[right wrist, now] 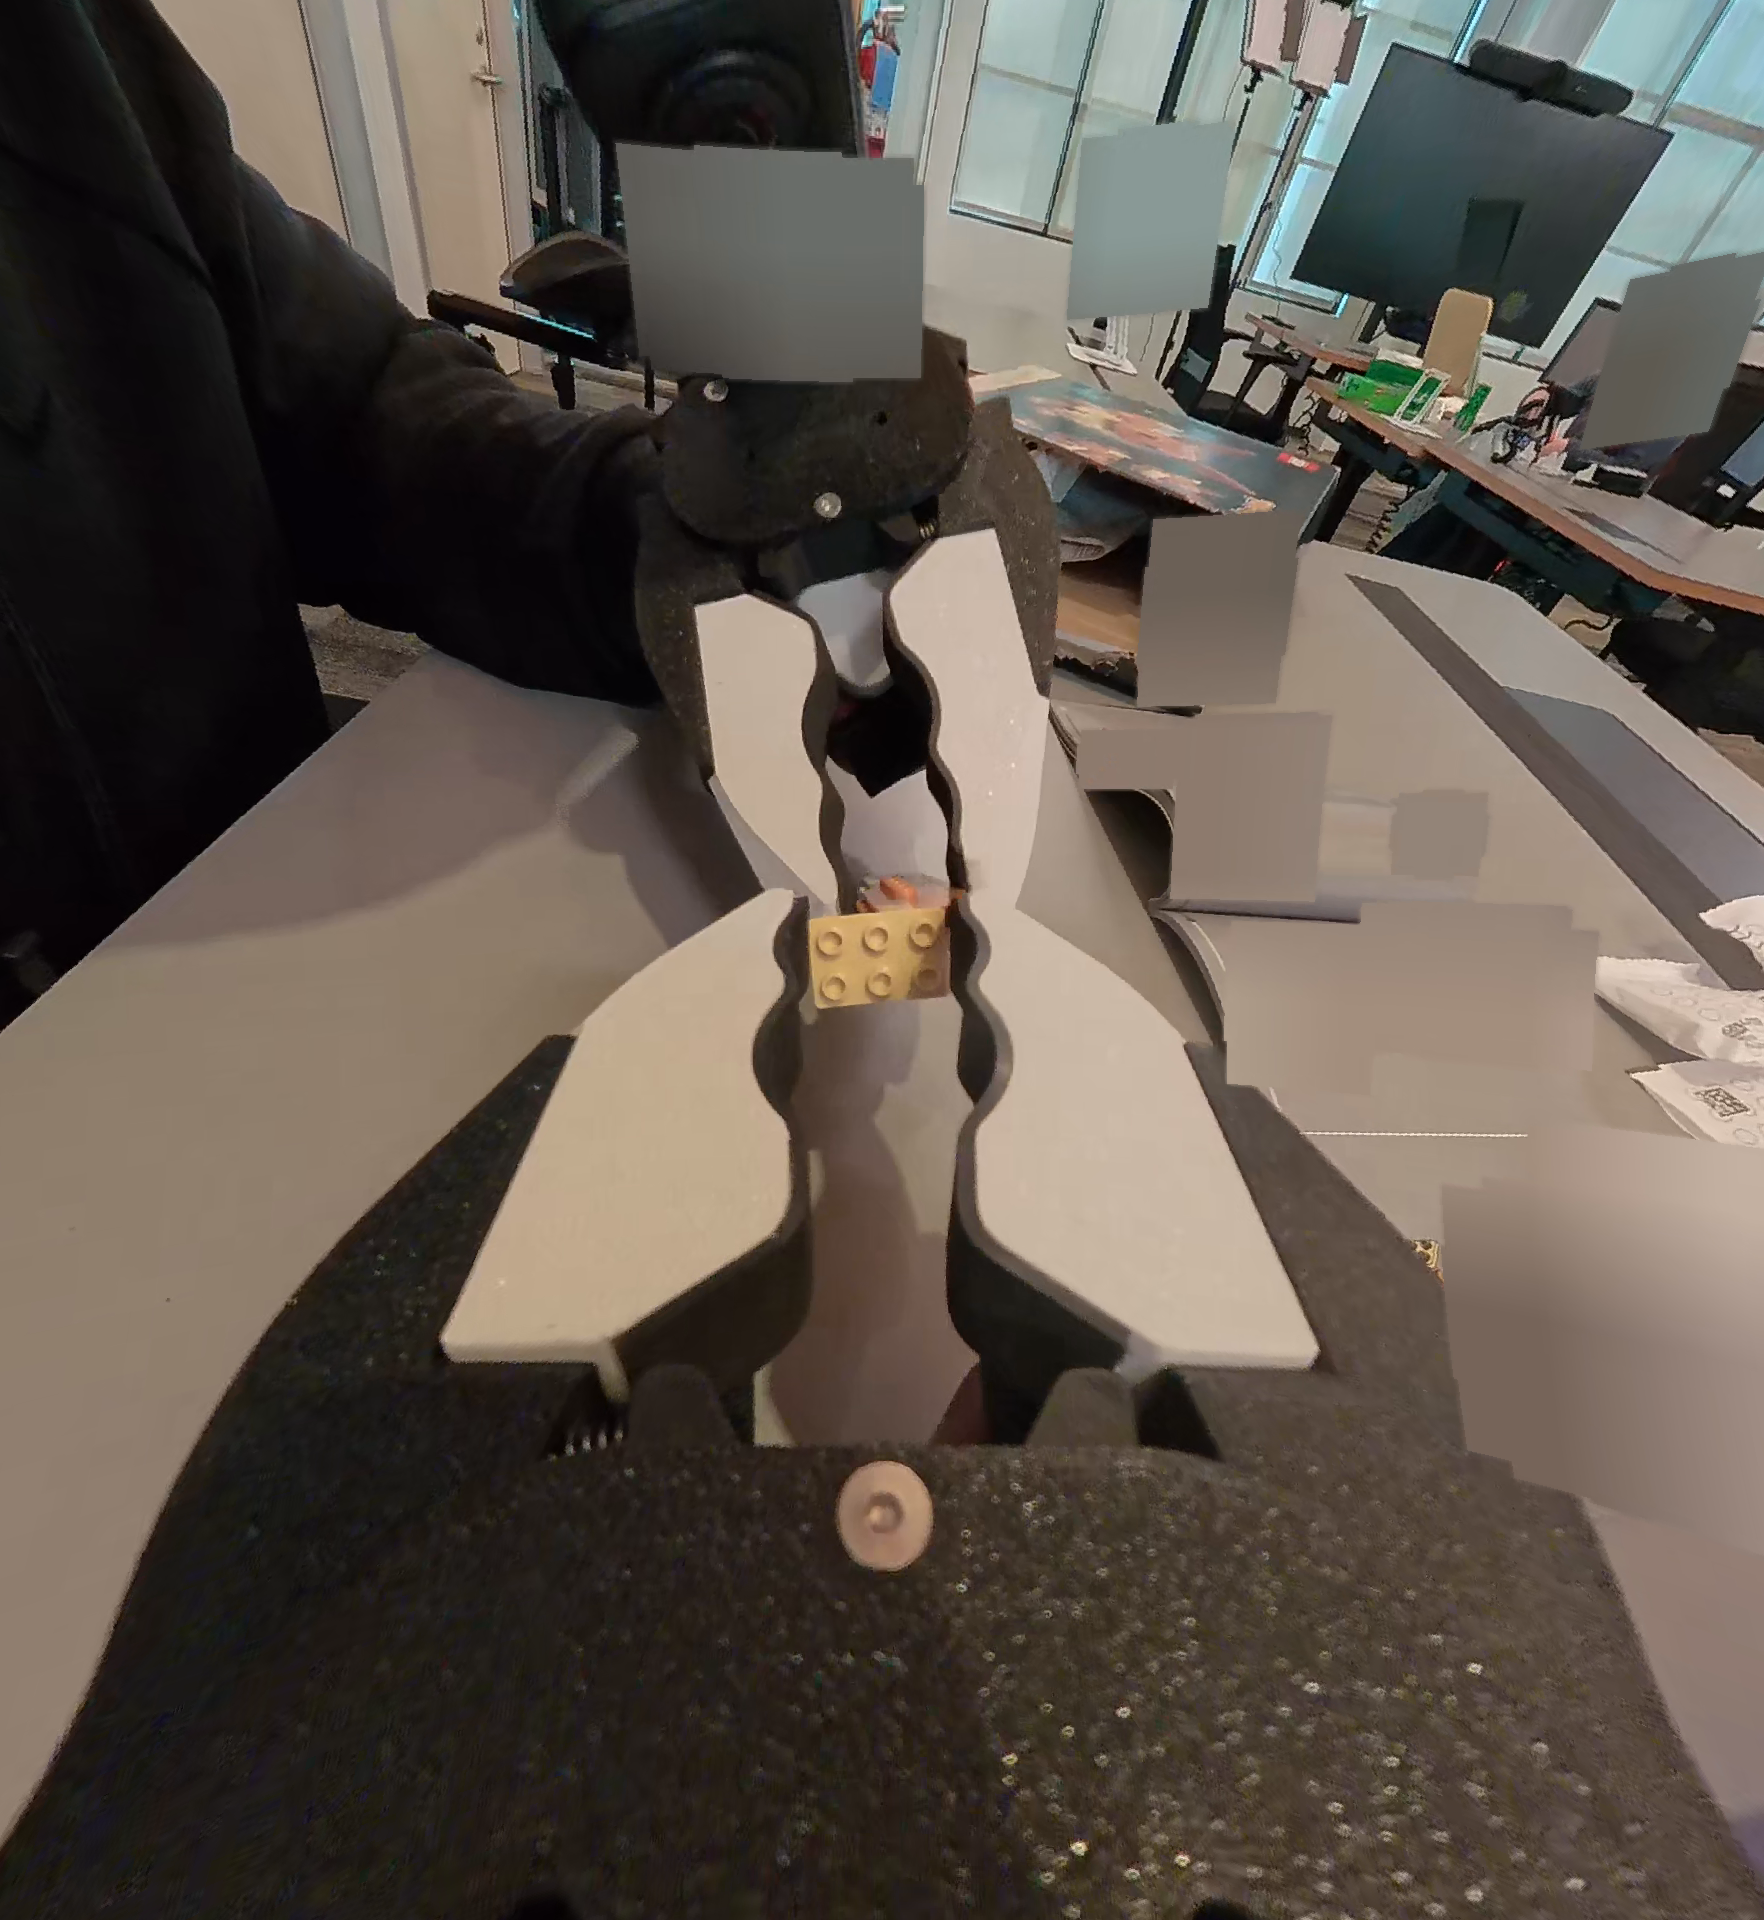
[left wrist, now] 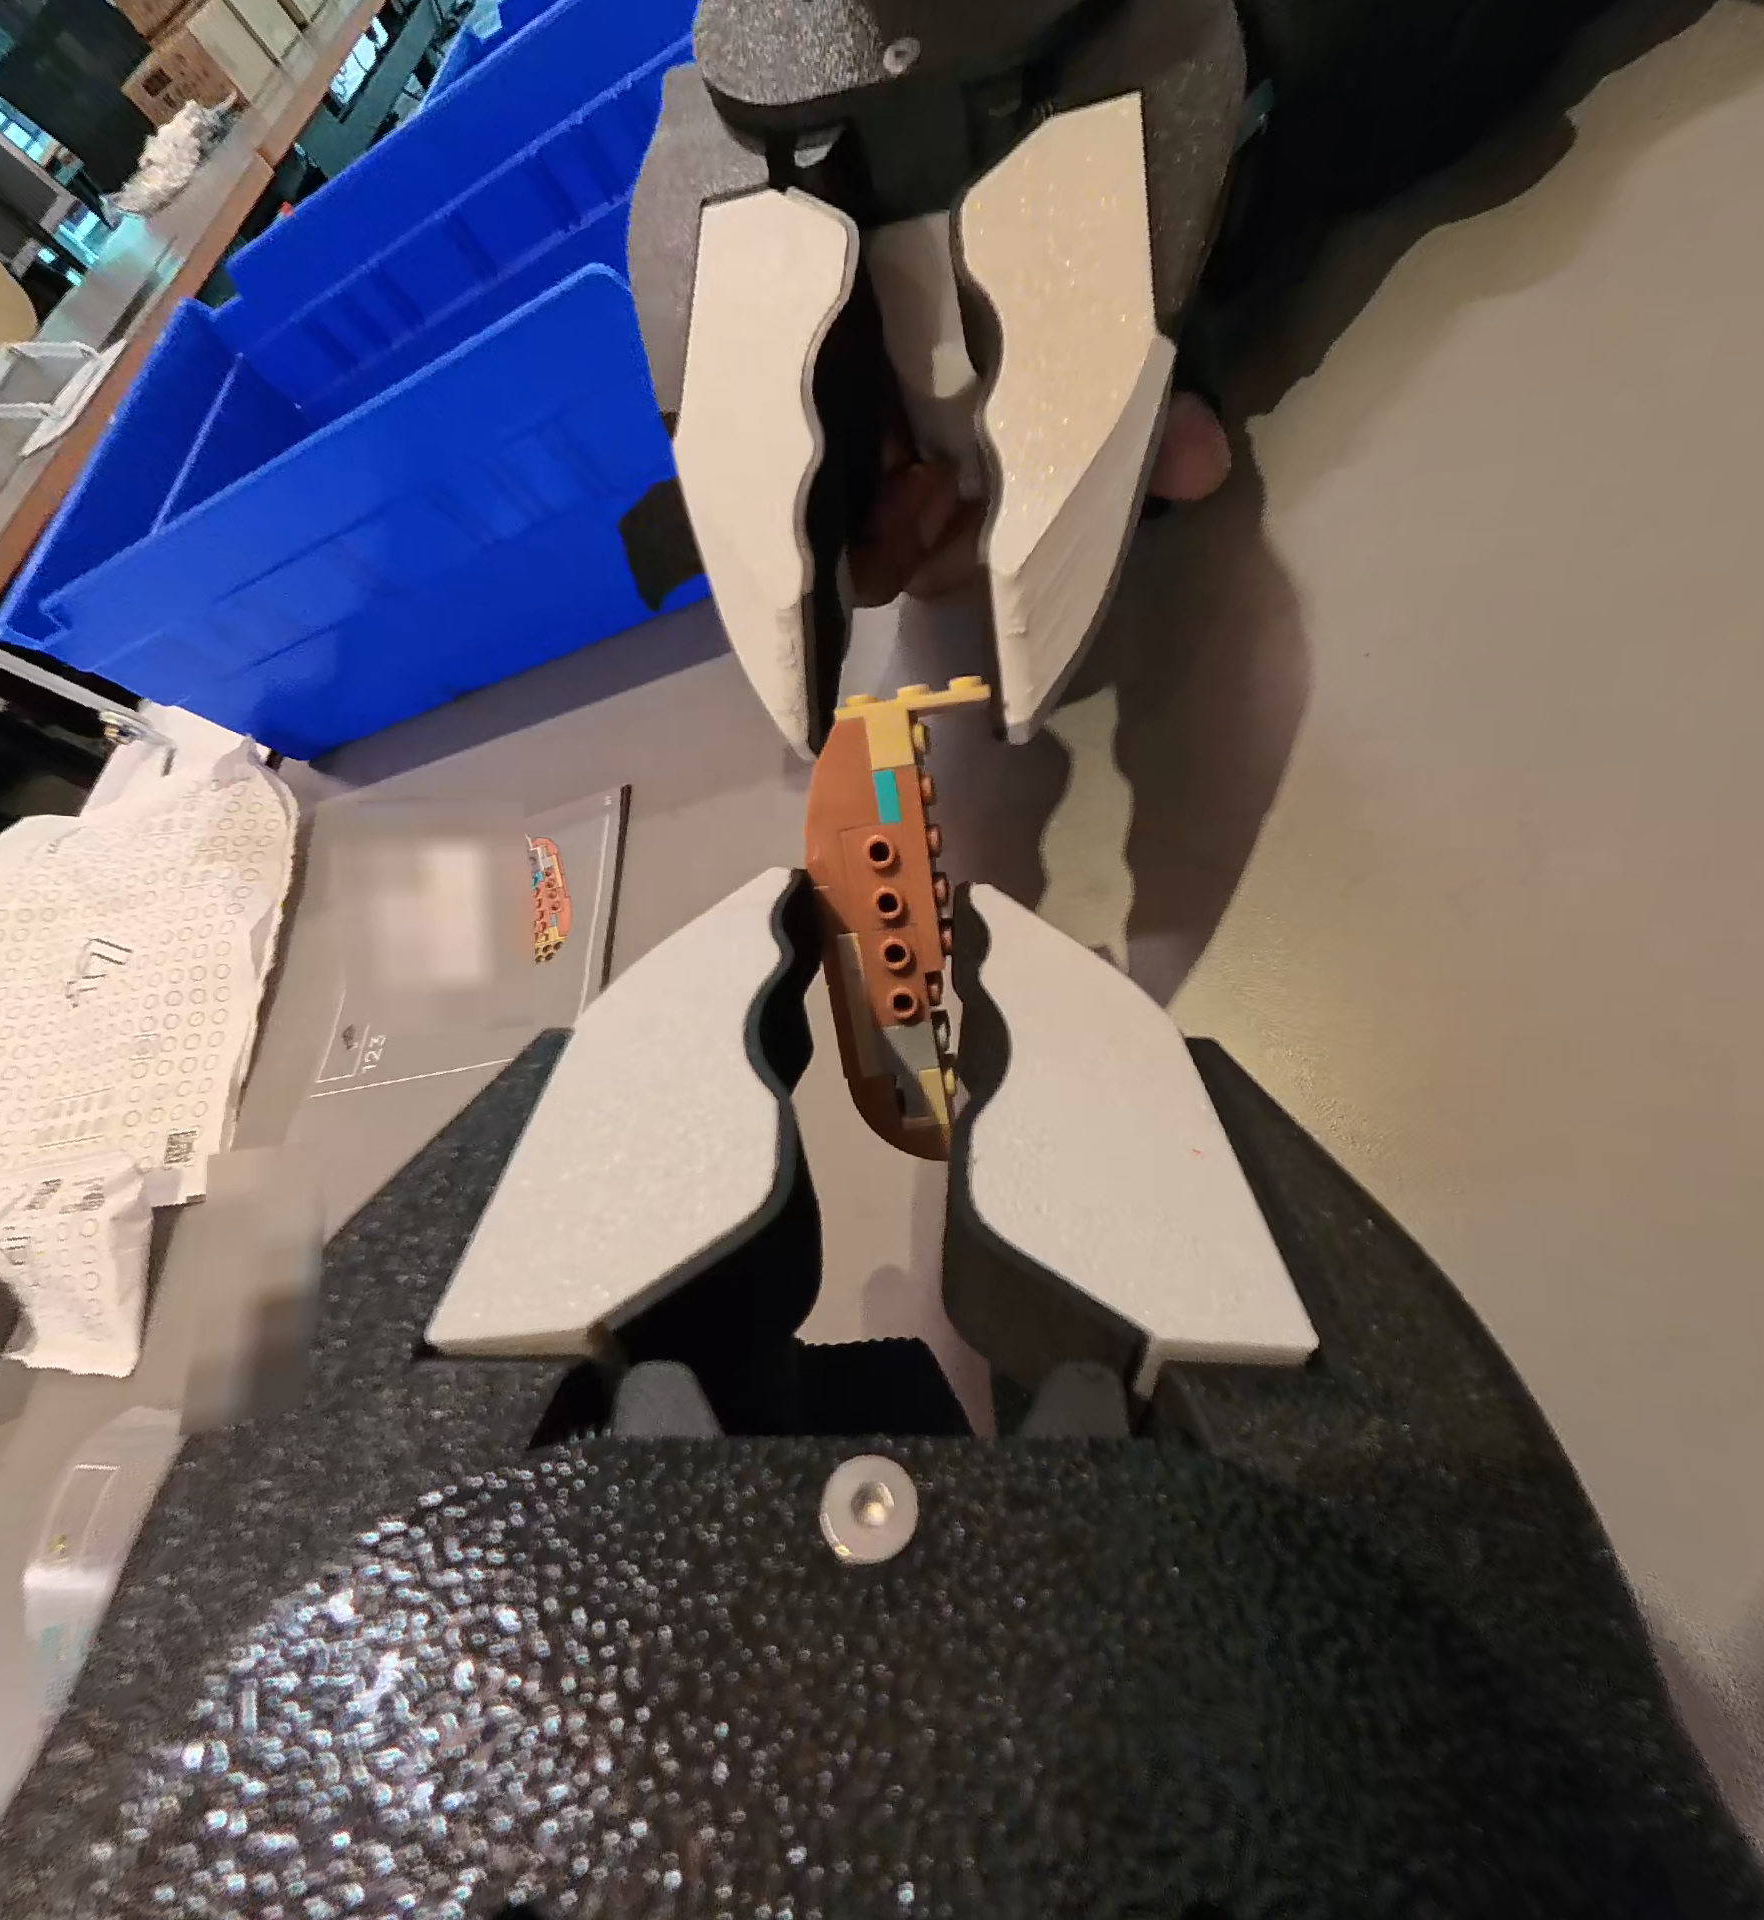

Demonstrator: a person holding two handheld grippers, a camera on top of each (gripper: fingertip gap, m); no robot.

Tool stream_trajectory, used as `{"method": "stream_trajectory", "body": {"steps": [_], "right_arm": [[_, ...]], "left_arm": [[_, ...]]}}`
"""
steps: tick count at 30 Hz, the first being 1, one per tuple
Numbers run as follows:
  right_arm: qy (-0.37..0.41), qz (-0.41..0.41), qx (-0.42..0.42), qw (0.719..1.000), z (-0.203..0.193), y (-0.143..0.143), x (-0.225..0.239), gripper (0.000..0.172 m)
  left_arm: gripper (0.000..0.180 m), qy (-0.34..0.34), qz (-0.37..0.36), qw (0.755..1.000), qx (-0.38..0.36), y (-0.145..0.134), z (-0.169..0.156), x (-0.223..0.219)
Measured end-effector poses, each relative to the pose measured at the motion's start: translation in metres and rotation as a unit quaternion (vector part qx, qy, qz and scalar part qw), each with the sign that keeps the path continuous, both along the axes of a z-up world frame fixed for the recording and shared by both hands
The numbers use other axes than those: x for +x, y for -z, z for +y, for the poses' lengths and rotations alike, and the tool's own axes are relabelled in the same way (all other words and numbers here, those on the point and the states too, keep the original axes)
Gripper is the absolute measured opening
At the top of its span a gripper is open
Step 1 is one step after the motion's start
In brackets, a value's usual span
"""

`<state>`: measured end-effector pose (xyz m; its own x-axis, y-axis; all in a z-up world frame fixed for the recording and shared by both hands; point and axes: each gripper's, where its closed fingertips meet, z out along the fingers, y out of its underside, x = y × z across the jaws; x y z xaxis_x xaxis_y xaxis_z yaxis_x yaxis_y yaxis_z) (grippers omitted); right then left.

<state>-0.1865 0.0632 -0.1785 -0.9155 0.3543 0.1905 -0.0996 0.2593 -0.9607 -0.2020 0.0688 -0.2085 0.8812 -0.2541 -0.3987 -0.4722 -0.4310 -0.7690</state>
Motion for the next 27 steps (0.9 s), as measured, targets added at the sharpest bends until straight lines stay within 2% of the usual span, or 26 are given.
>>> {"method": "stream_trajectory", "body": {"steps": [6,11,20,27], "right_arm": [[0.003,-0.006,0.002,1.000,0.0028,-0.0001,-0.0011,0.037],[-0.002,-0.005,0.008,1.000,0.0019,0.0024,0.0006,0.027],[-0.002,0.010,0.016,1.000,0.0012,0.0042,0.0005,0.026],[0.023,0.011,0.030,0.999,0.0006,0.0082,-0.0038,0.025]], "left_arm": [[0.024,0.003,-0.041,0.999,0.009,-0.0035,-0.0006,0.0000],[0.024,0.012,-0.043,0.999,0.005,-0.0022,-0.0003,0.0041],[0.024,0.013,-0.065,0.998,-0.004,-0.0009,-0.0013,0.0057],[0.024,-0.006,-0.055,0.998,-0.017,0.0041,-0.0012,0.0007]]}}
